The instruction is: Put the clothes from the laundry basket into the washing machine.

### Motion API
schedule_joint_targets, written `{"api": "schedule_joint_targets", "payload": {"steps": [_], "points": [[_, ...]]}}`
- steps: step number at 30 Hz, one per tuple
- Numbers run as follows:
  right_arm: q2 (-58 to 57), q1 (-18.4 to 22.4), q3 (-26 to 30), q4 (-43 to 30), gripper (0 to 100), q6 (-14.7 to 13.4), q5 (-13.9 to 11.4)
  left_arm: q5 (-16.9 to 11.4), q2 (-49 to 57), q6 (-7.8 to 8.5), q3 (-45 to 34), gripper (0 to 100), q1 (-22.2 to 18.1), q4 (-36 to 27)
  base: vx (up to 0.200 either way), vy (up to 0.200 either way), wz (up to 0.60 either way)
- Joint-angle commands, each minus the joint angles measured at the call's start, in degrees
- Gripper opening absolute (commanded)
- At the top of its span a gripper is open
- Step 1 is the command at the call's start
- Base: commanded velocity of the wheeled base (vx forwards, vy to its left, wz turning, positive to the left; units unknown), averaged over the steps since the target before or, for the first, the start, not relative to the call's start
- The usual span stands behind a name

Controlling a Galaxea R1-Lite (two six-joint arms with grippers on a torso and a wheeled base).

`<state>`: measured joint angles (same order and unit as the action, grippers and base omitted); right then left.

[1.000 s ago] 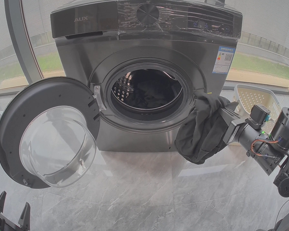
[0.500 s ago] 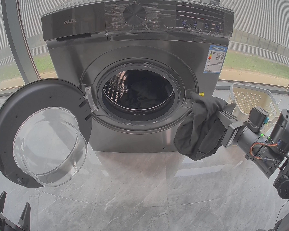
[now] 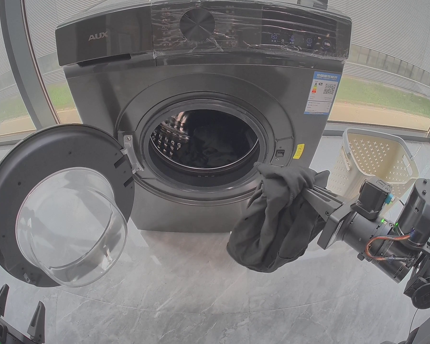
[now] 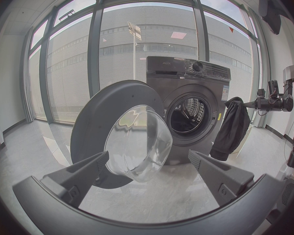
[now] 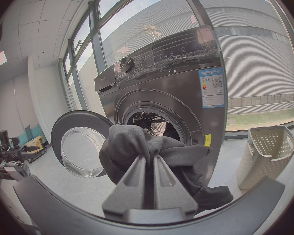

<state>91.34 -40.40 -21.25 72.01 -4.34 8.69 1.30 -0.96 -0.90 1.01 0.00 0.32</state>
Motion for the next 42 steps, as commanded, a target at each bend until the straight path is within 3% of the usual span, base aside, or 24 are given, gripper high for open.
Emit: {"api": "schedule_joint_targets", "payload": {"steps": [1, 10, 14, 18, 22, 25, 26, 28, 33, 34, 35, 37, 42], "points": [[2.5, -2.5, -1.2, 0.6, 0, -0.2, -0.2, -0.1, 0.7, 0.37, -0.9, 100, -0.1, -0.1, 0.000, 0.000, 0.00], [9.8, -5.1, -3.0, 8.8, 0, -0.1, 0.6, -0.2, 0.8, 2.04, -0.9, 100, -0.1, -0.1, 0.000, 0.000, 0.00], [14.7, -6.0, -4.8, 12.7, 0, 0.2, 0.8, -0.7, 0.8, 3.54, -0.9, 100, -0.2, 0.1, 0.000, 0.000, 0.00], [16.6, -7.1, -6.6, 13.2, 0, 0.2, 1.9, -1.6, 0.9, 4.15, -0.9, 100, -0.2, 0.2, 0.000, 0.000, 0.00], [17.4, -7.3, -10.3, 13.1, 0, 0.0, 3.3, -2.3, 0.9, 4.15, -0.9, 100, -0.2, 0.3, 0.000, 0.000, 0.00], [17.4, -6.9, -11.5, 12.6, 0, 0.1, 3.4, -2.9, 1.0, 2.66, 1.1, 100, -0.2, 2.1, 0.000, 0.000, 0.00], [17.5, -6.7, -12.3, 12.5, 0, 0.3, 3.7, -3.6, 0.2, 1.87, 8.2, 100, -0.5, 3.6, 0.000, 0.000, 0.00], [17.0, -7.2, -13.0, 12.4, 0, 0.4, 3.6, -6.5, -1.7, 2.22, 11.6, 100, -0.2, 1.6, 0.000, 0.000, 0.00], [16.8, -7.5, -15.8, 8.6, 0, -0.1, 1.2, -24.3, -12.2, 2.48, 11.0, 100, 0.3, -2.0, 0.000, 0.000, 0.00], [16.8, -7.5, -15.8, 8.6, 0, -0.1, 1.2, -24.3, -12.2, 2.48, 11.0, 100, 0.3, -2.0, 0.000, 0.000, 0.00], [15.9, -7.4, -16.4, 5.7, 0, -0.6, -2.2, -29.1, -18.3, 4.68, 10.6, 100, 0.2, -1.4, 0.000, 0.000, 0.00], [15.7, -6.8, -18.0, 4.5, 0, -0.7, -2.5, -30.6, -24.9, 8.11, 10.6, 100, 0.3, 1.4, 0.000, 0.000, 0.00], [16.2, -6.4, -19.4, 4.3, 0, -0.7, -1.8, -30.7, -35.4, 8.99, 10.6, 100, 1.3, 10.1, 0.000, 0.000, 0.00]]}}
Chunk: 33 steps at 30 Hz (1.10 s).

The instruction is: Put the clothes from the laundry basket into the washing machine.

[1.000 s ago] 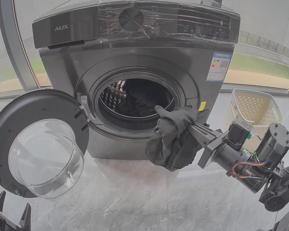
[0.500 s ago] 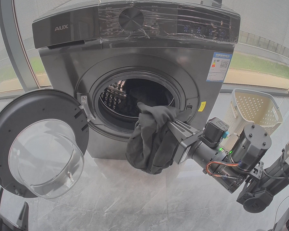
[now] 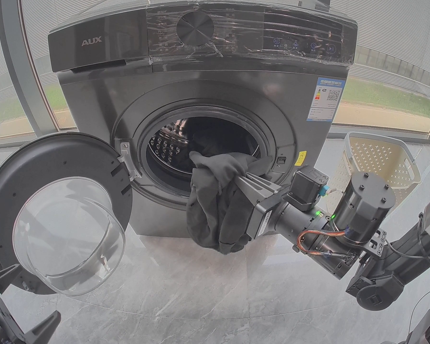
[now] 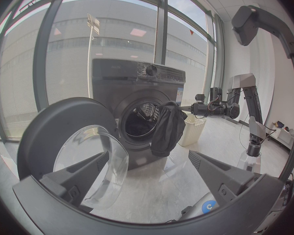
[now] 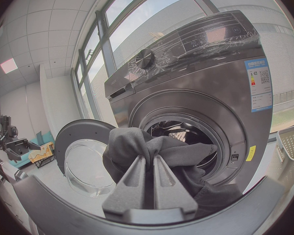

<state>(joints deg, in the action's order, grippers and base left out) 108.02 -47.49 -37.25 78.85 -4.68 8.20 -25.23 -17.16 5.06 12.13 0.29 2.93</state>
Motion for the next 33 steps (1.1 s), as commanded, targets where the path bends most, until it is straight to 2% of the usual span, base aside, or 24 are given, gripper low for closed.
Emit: {"api": "schedule_joint_targets", "payload": {"steps": [1, 3, 7, 9, 11, 12, 13, 14, 15, 20, 25, 26, 27, 30, 33], "points": [[0.2, 0.7, -4.6, -2.6, 0, -0.3, -0.7, -4.1, -24.0, 3.11, -0.7, 100, 2.1, 12.0, 0.000, 0.000, 0.00], [1.0, 0.6, -6.2, -2.6, 0, -0.3, 0.2, -3.5, -29.9, 2.94, -0.7, 100, 4.6, 17.0, 0.000, 0.000, 0.00], [2.0, 1.0, -7.9, -3.7, 0, -0.3, 2.3, -1.8, -41.1, 2.41, -0.6, 100, 12.8, 26.4, 0.000, 0.000, 0.00], [2.3, 1.2, -7.8, -5.1, 0, -0.4, 2.9, -1.0, -45.7, 2.15, -1.3, 100, 17.9, 28.8, 0.000, 0.000, 0.00], [2.3, 1.3, -7.8, -5.4, 0, -0.4, 3.0, -0.3, -47.9, 1.97, -1.7, 100, 20.1, 29.3, 0.000, 0.000, 0.00], [2.3, 1.4, -7.9, -5.5, 0, -0.4, 3.0, 0.2, -51.0, 1.71, -1.8, 100, 22.9, 30.2, 0.000, 0.000, 0.00], [2.3, 1.4, -7.9, -5.5, 0, -0.4, 3.0, 0.2, -51.0, 1.71, -1.8, 100, 22.9, 30.2, 0.000, 0.000, 0.00], [2.3, 1.3, -8.0, -5.5, 0, -0.5, 3.0, 0.5, -54.0, 1.36, -1.3, 100, 25.8, 32.0, 0.000, 0.000, 0.00], [2.4, 1.3, -8.1, -5.5, 0, -0.6, 3.0, 0.6, -56.0, 1.09, -1.2, 100, 27.0, 33.4, 0.000, 0.000, 0.00], [3.2, 1.3, -8.7, -5.8, 0, -0.5, 2.4, 3.2, -65.9, 0.65, 0.1, 100, 29.6, 41.6, 0.000, 0.000, 0.00], [4.7, 1.3, -9.9, -5.8, 0, -0.5, 1.8, 3.9, -74.4, 0.48, 1.9, 100, 31.0, 49.6, 0.000, 0.000, 0.00], [5.3, 1.3, -10.3, -5.8, 0, -0.5, 1.6, 4.4, -77.0, -0.14, 2.7, 100, 31.8, 52.5, 0.000, 0.000, 0.00], [5.5, 1.3, -10.5, -5.8, 0, -0.5, 1.6, 4.8, -77.6, -0.31, 2.9, 100, 32.1, 53.2, 0.000, 0.000, 0.00], [6.4, 1.3, -10.8, -5.5, 0, -0.5, 1.6, 6.7, -82.2, -2.16, 4.9, 100, 34.0, 56.9, 0.000, 0.000, 0.00], [6.8, 1.3, -11.3, -5.5, 0, -0.6, 1.6, 7.0, -86.8, -3.13, 6.2, 100, 34.5, 59.5, 0.000, 0.000, 0.00]]}}
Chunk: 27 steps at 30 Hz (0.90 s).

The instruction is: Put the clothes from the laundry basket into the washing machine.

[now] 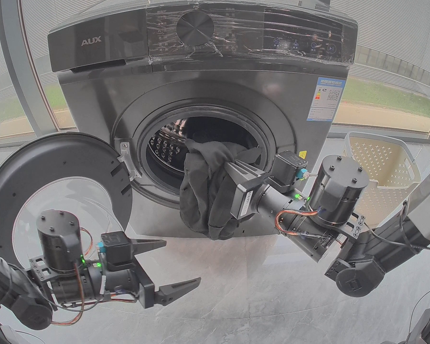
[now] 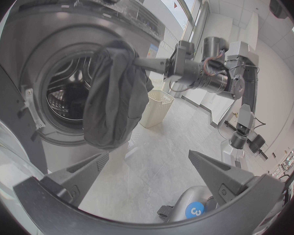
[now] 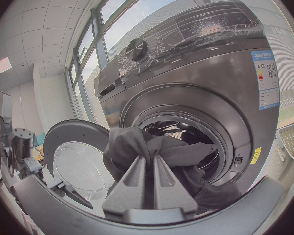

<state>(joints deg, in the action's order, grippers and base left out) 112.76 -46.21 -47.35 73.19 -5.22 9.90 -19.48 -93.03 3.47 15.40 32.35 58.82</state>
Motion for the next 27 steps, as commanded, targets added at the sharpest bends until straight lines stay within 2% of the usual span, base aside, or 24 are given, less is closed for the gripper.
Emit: {"api": "schedule_joint_targets", "payload": {"steps": [1, 4, 6, 9, 15, 19, 21, 27], "points": [[2.1, 0.0, -1.4, 0.1, 0, -0.1, -0.1, 1.3, -12.8, -1.63, 3.3, 100, 2.5, 4.5, 0.000, 0.000, 0.00], [2.4, 0.1, -1.9, 0.1, 0, -0.4, -0.1, 2.0, -16.1, -1.80, 4.5, 100, 3.1, 6.7, 0.000, 0.000, 0.00], [2.6, 0.1, -1.9, 0.1, 0, -0.8, 0.0, 5.1, -19.8, -3.12, 6.7, 100, 3.2, 11.4, 0.000, 0.000, 0.00], [2.6, 0.0, -2.0, 0.1, 0, -1.3, 0.3, 7.4, -24.0, -4.27, 9.1, 100, 3.2, 16.2, 0.000, 0.000, 0.00], [3.1, 0.0, -2.4, 0.5, 0, -1.3, 0.4, 10.0, -28.9, -4.53, 11.1, 100, 3.3, 18.3, 0.000, 0.000, 0.00], [3.1, 0.0, -2.6, 0.6, 0, -1.4, 0.5, 12.7, -32.0, -5.76, 13.8, 100, 3.5, 21.5, 0.000, 0.000, 0.00], [3.2, 0.0, -2.6, 0.7, 0, -1.4, 0.6, 13.8, -32.8, -5.85, 14.5, 100, 3.6, 22.7, 0.000, 0.000, 0.00], [3.3, 0.0, -2.5, 0.8, 0, -1.5, 0.6, 19.0, -37.0, -5.94, 16.7, 100, 3.6, 28.6, 0.000, 0.000, 0.00]]}}
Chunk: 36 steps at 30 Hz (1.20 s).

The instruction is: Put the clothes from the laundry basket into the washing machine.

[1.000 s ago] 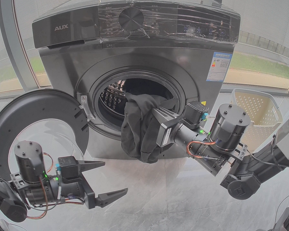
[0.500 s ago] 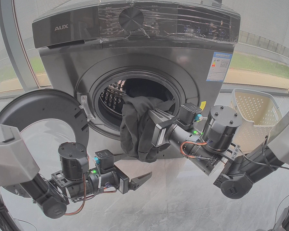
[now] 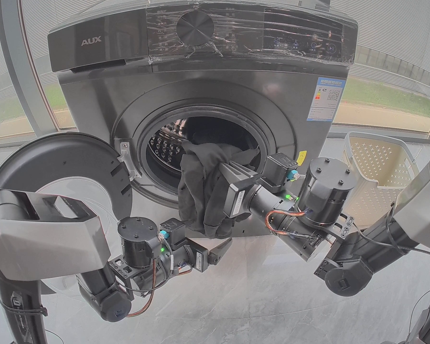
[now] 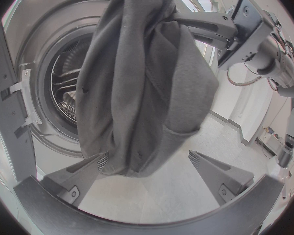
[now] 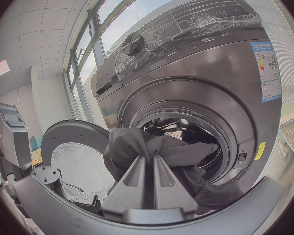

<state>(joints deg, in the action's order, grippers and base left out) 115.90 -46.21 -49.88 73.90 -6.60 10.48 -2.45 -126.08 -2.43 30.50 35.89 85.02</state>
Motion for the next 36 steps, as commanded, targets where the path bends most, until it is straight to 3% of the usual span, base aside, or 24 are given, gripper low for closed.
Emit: {"api": "schedule_joint_targets", "payload": {"steps": [1, 3, 4, 11, 16, 22, 24, 32, 33, 36], "points": [[0.1, 0.0, 0.0, 0.1, 0, -0.1, 0.2, 2.1, -4.1, -0.04, 1.8, 100, 0.1, 2.7, 0.000, 0.000, 0.00], [0.1, 0.0, 0.0, 0.1, 0, -0.2, 0.2, 4.1, -5.2, -0.74, 3.1, 100, 0.0, 3.6, 0.000, 0.000, 0.00], [0.1, 0.0, 0.0, 0.0, 0, -0.2, 0.2, 4.8, -5.3, -0.91, 3.4, 0, -0.1, 3.6, 0.000, 0.000, 0.00], [0.1, 0.1, 0.4, 0.0, 0, -0.8, 0.3, 6.4, -5.1, -1.44, 4.8, 0, -0.6, 3.8, 0.000, 0.000, 0.00], [1.6, 1.7, 0.3, 0.3, 0, -0.8, 1.1, 6.4, 0.6, -1.27, 1.3, 0, 1.7, 3.8, 0.000, 0.000, 0.00], [3.8, 3.0, 0.7, 2.3, 0, -0.8, 1.1, 4.6, 10.9, -1.00, -10.4, 0, 8.1, 3.8, 0.000, 0.000, 0.00], [4.2, 3.0, 1.3, 2.5, 0, -0.8, 1.0, 2.8, 14.1, -0.91, -14.6, 0, 9.7, 3.8, 0.000, 0.000, 0.00], [4.5, 2.2, 4.7, 2.6, 0, -1.9, 0.7, 0.1, 18.4, -0.56, -19.2, 0, 11.0, 3.8, 0.000, 0.000, 0.00], [4.5, 2.1, 4.9, 2.6, 100, -2.2, 0.7, 0.0, 18.5, -0.65, -19.0, 0, 11.0, 3.9, 0.000, 0.000, 0.00], [4.9, 2.0, 5.8, 2.6, 100, -2.5, 0.9, -0.6, 19.6, -0.91, -17.7, 0, 10.3, 3.9, 0.000, 0.000, 0.00]]}}
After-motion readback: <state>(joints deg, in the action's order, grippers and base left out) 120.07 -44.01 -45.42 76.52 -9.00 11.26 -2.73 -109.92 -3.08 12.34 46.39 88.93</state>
